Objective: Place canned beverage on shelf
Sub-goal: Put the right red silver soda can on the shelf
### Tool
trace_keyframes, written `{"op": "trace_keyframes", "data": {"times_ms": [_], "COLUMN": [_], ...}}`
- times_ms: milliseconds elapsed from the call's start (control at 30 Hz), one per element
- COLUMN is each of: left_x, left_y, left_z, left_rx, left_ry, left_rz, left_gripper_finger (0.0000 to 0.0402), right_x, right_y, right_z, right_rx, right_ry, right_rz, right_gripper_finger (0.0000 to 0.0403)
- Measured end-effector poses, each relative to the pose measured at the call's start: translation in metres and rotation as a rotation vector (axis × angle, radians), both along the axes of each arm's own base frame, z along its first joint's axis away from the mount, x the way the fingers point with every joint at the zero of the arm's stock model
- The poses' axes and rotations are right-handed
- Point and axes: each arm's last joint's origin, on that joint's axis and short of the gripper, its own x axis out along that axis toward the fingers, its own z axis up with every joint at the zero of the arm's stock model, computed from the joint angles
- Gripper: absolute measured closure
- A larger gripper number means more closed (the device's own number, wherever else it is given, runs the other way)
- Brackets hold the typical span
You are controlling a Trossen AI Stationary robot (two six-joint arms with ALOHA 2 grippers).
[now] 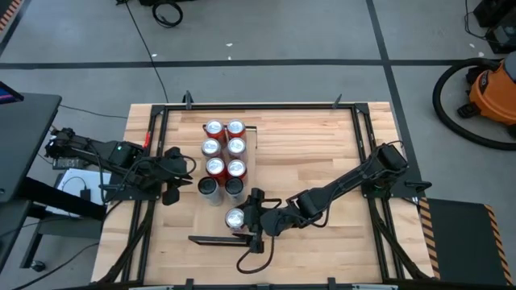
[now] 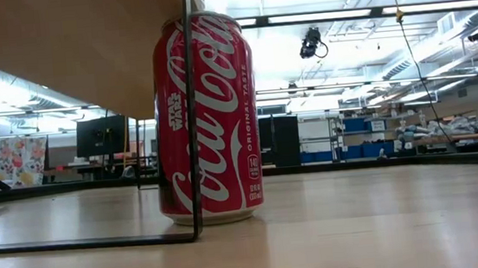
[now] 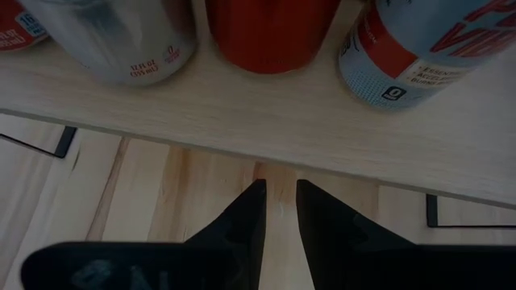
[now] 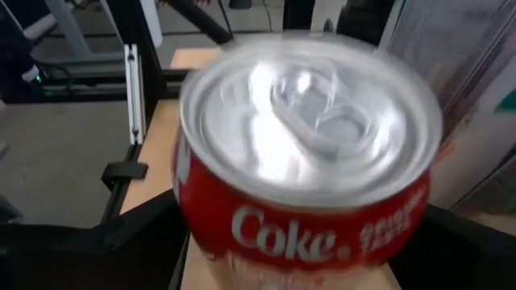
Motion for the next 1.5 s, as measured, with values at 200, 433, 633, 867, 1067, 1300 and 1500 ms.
{"op": "trace_keyframes", "data": {"times_ms": [200,433,633,867,1067,1300,1500], "left_x": [0.000,0.000,0.000,-0.001,0.000,0.000,0.000], "left_y": [0.000,0.000,0.000,0.000,0.000,0.000,0.000], "left_z": [0.000,0.000,0.000,-0.001,-0.001,-0.001,-0.001], "left_rx": [0.000,-0.001,-0.002,-0.001,-0.001,-0.001,-0.001], "left_ry": [0.001,0.001,0.006,0.008,0.007,0.006,0.008], "left_rz": [0.000,0.001,0.004,0.003,0.004,0.004,0.004], "left_gripper_finger": [0.0322,0.0322,0.0322,0.0322,0.0322,0.0322,0.0322], "right_x": [-0.010,-0.019,-0.042,-0.074,-0.062,-0.040,-0.023], "right_y": [0.007,0.022,0.030,0.027,0.028,0.022,0.010], "right_z": [0.015,0.030,0.051,0.058,0.032,0.007,0.001], "right_rx": [-0.090,-0.241,-0.309,-0.212,-0.177,-0.175,-0.125], "right_ry": [-0.060,-0.162,-0.178,-0.034,0.071,0.115,0.099], "right_rz": [-0.030,-0.038,-0.076,-0.095,-0.071,-0.071,-0.058], "right_gripper_finger": [0.0034,0.0034,0.0034,0.0038,0.0077,0.0127,0.0168]}}
